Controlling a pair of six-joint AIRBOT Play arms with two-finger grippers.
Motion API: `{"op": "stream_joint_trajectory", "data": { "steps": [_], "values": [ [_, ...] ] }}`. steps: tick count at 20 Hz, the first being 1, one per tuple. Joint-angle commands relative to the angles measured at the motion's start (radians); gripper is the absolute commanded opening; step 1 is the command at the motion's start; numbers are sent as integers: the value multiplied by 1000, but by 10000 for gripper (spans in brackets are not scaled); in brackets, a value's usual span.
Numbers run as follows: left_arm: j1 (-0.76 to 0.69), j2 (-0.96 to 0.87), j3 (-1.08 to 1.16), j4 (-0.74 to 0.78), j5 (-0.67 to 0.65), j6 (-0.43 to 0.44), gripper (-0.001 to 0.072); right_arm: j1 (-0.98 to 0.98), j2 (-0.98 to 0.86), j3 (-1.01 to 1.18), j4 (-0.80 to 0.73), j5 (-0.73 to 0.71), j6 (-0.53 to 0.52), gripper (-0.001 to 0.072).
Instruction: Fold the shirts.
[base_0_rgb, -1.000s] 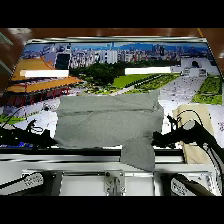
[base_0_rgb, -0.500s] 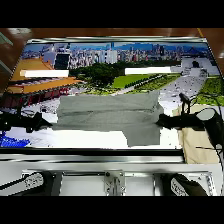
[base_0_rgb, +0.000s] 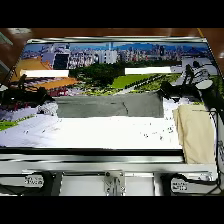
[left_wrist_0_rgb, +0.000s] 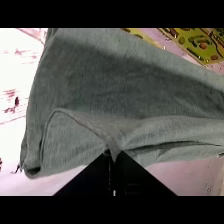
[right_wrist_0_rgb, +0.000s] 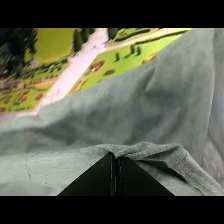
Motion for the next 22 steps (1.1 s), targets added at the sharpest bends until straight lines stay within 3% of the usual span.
{"op": "stream_joint_trajectory", "data": {
  "steps": [1, 4, 5, 6, 7, 8, 9, 11, 12, 13, 16, 22],
  "values": [
    [-31, -143, 102, -4, 31, -32, 41, 2, -177, 74, 39, -59, 12, 60],
    [-42, -198, 119, -8, 58, -32, 43, 2, -247, 74, 44, -95, 11, 74],
    [-45, -205, 119, -8, 58, -32, 54, 2, -256, 74, 51, -102, 11, 141],
    [-46, -208, 119, -8, 56, -32, 79, 2, -258, 74, 59, -105, 8, 286],
    [-45, -208, 119, -8, 54, -43, 145, 2, -254, 75, 76, -101, -19, 425],
    [-39, -204, 122, -8, 53, -71, 375, -6, -247, 81, 90, -70, -61, 466],
    [-30, -203, 135, -8, 30, -97, 492, -19, -232, 90, 78, -36, -93, 466],
    [-6, -202, 187, -8, -50, -97, 491, -65, -183, 93, 16, -1, -92, 498],
    [6, -201, 219, -8, -100, -104, 488, -92, -161, 93, -29, 11, -79, 666],
    [15, -200, 248, -8, -144, -104, 481, -120, -145, 93, -85, 27, -49, 686],
    [12, -158, 280, -8, -211, -103, 480, -161, -159, 92, -164, 130, -14, 687],
    [-68, -61, 279, -7, -257, -90, 462, -82, -287, 93, -75, 177, -39, 692]
  ]
}}
